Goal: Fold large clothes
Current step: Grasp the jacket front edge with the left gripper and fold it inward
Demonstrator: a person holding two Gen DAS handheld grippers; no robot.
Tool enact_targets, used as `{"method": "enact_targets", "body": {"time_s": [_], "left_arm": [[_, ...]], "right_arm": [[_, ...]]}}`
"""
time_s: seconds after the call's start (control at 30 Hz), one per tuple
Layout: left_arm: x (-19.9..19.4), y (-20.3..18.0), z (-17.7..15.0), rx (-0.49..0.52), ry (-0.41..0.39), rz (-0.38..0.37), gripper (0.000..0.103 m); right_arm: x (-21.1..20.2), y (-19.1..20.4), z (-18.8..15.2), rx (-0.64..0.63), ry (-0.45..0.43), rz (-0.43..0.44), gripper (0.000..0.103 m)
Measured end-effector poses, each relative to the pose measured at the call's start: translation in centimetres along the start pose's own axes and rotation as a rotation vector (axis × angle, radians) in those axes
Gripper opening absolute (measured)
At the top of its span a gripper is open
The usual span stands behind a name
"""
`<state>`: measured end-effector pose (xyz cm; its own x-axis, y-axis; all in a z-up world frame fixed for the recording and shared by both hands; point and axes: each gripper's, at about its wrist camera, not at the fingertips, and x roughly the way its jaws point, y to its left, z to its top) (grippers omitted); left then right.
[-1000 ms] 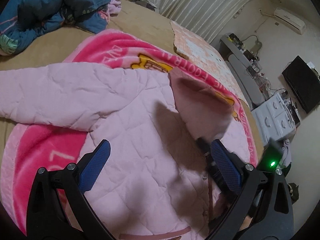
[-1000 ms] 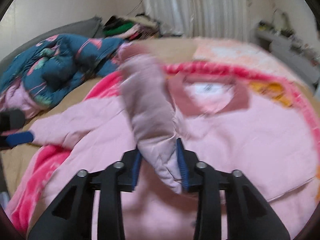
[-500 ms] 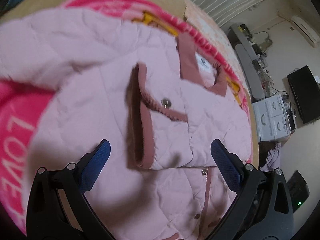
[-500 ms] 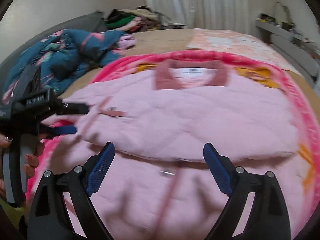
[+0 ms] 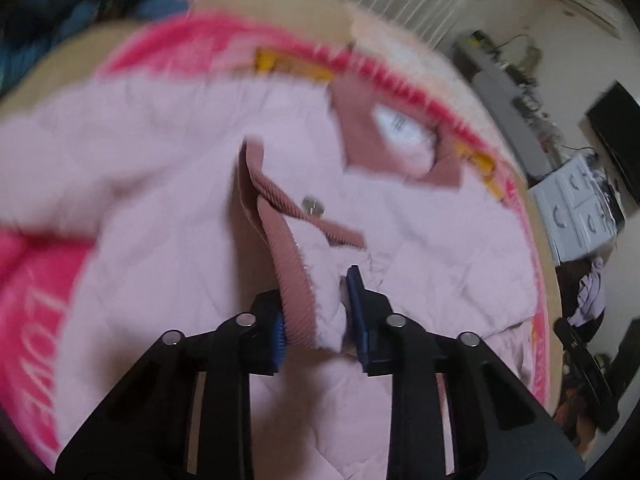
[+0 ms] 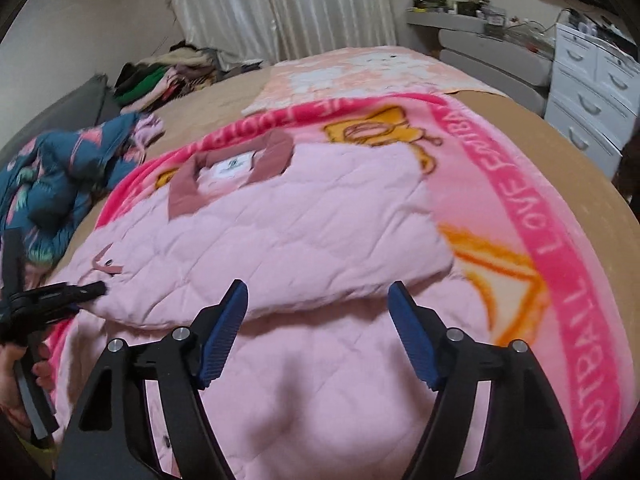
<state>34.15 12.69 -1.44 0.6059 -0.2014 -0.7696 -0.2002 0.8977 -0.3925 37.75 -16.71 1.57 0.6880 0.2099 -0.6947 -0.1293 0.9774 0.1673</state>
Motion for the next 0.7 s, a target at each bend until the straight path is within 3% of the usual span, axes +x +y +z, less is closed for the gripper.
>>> {"method": "enact_targets", "body": {"time_s": [0.1,0.2,0.3,0.37,0.6,0.7], "left_arm": [[-2.7,-0.8,1.5,0.061,-0.097,0.023,0.017],[-2.5,-0.6,1.8,0.109,-0.119,0.085,0.017],[0.0,1.0,0.7,0.136,-0.069,0.178,0.012],[1.5,2.8,0.1,0.1,-0.023,0.198,0.01],[2.3,5.1,-1.1,0.056,0.036,0.132,0.017],[1.0,4.8,-1.1,0.076,0.021,0.118,0.034]], "right_arm": [[0.7,0.2,1.0,-0.012,-0.016,0.0,0.071],[2.4,0.9,1.7,-0.032,0.002,-0.006,0.071],[4.7,1.8,1.8,-0.063,0.049,-0.012,0.071],[6.6,2.4,1.5,-0.084,0.094,-0.024,0.071],[10.3,2.5,-0.2,-0.084,0.182,-0.104,0.072],[8.9,3.0,0.1,-0.062,0.172,-0.067,0.073]]}}
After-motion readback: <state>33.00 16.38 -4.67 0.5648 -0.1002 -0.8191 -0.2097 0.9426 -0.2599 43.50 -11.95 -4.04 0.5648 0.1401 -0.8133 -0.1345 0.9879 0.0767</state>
